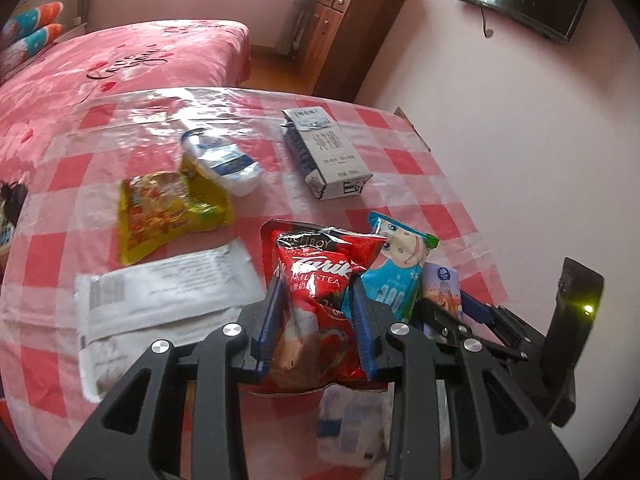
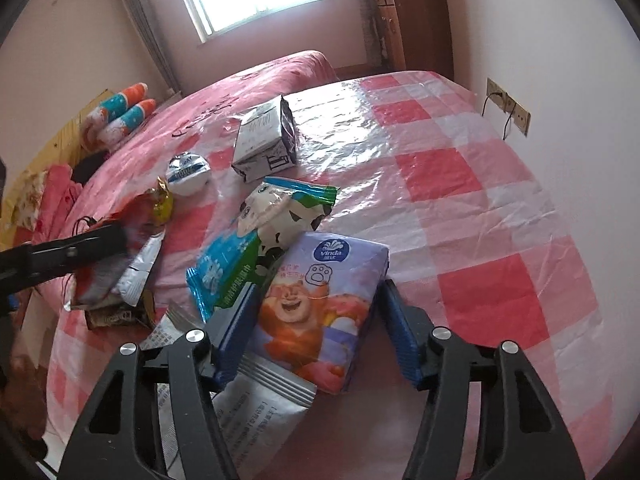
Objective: Collect trash
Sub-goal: 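Grasp the bear-print Vinda tissue pack with the right gripper while the left holds the sachet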
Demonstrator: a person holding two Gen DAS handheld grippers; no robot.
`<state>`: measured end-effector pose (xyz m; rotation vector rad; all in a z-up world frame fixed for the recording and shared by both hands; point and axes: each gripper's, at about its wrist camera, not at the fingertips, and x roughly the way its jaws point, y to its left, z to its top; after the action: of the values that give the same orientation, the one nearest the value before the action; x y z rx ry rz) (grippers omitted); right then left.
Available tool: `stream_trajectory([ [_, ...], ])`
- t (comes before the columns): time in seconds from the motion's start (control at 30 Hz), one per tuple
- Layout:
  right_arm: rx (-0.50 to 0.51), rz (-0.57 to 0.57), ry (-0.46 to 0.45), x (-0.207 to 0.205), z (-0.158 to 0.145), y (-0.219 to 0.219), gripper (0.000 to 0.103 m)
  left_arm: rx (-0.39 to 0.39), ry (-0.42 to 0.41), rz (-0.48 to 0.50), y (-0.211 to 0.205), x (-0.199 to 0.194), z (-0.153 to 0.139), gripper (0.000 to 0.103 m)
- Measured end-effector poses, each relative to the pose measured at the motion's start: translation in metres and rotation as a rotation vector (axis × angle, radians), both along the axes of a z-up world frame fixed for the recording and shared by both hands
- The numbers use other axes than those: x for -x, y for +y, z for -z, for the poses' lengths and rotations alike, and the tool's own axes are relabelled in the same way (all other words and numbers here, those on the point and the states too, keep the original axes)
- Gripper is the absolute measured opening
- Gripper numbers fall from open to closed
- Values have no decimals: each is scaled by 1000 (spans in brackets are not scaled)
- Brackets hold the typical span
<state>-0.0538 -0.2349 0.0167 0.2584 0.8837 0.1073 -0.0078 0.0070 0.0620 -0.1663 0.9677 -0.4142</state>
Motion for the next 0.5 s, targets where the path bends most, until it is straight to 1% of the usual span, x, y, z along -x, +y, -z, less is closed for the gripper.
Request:
stream_trajectory([
  [0.1,22,-5,3,0,0,2,60,13,-3,-17,14,8,-2,35],
  [0.17,19,-8,2,1,0,2,59,28,-3,-27,24,14,-4,35],
  [0.3,-54,-24,-29,5,-2,-6,57,45,-10,-41,41,26,-6,35],
  [0.5,-77,-3,-84,14,-10,-12,56,73,-13,-64,64,43,-5,35],
])
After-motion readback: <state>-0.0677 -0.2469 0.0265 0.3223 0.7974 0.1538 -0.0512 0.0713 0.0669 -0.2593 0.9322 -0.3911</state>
